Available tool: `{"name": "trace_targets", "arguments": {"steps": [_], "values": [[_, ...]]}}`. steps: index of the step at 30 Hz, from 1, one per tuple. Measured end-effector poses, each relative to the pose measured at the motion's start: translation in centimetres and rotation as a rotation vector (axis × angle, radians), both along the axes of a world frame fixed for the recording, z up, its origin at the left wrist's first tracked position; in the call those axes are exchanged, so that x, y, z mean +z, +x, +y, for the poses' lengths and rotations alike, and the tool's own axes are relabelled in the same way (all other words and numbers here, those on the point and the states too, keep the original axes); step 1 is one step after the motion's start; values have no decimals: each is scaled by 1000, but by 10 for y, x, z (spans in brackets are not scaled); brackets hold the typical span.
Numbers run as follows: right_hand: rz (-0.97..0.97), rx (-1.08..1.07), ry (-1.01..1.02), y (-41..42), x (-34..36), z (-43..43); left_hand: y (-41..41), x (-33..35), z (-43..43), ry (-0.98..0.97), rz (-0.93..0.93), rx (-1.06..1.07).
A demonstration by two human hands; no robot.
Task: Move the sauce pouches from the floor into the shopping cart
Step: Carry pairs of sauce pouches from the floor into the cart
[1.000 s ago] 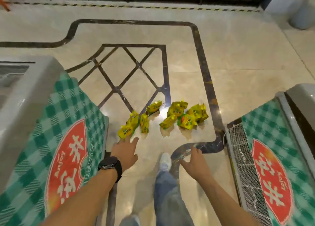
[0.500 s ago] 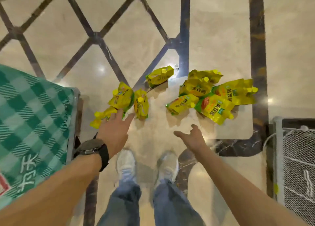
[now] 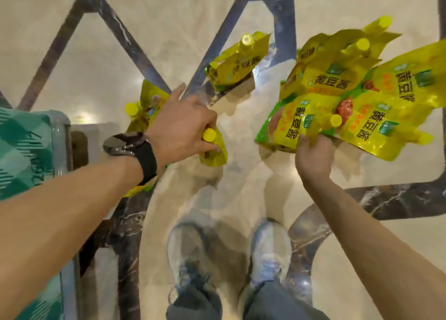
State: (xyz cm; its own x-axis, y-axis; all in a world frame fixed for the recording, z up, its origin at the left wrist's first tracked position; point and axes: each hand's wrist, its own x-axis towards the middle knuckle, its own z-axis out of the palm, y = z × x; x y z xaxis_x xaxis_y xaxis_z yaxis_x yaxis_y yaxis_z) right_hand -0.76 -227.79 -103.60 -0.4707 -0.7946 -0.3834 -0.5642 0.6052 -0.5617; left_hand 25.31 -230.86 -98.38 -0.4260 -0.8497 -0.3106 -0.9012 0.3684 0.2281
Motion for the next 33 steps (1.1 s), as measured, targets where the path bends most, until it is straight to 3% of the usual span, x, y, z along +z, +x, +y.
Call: {"name": "trace_targets", "arguments": {"steps": [2,4,8,13,16,19,21,25,29,33], "values": [[-7,185,-20,-27,2,15,-12,-4,8,13,112,135],[-38,324,-1,-48,-8,30,-20,-19,24,53,264,414],[-215,332,-33,-45,-28,63,-17,-54,78,281,753,874],[-448,2,-154,-16,-68,70,-17,-102,117,246,744,755],[-441,-77,-252,-11,-82,62,-28,-124,99,292,878,947],[-364,-30,-290,-17,-73,44,-30,-121,79,248,859,1010],[-369,65,-242,-27,-56,29,-31,-104,70,311,912,1043],[-532,241,46,-60,3,22,-28,-46,73,543,969,1070],[-816,249,323,-82,95,40,-22,45,78,851,970,1016],[-992,67,434,-83,187,72,-32,149,90,1002,1000,1007]]}}
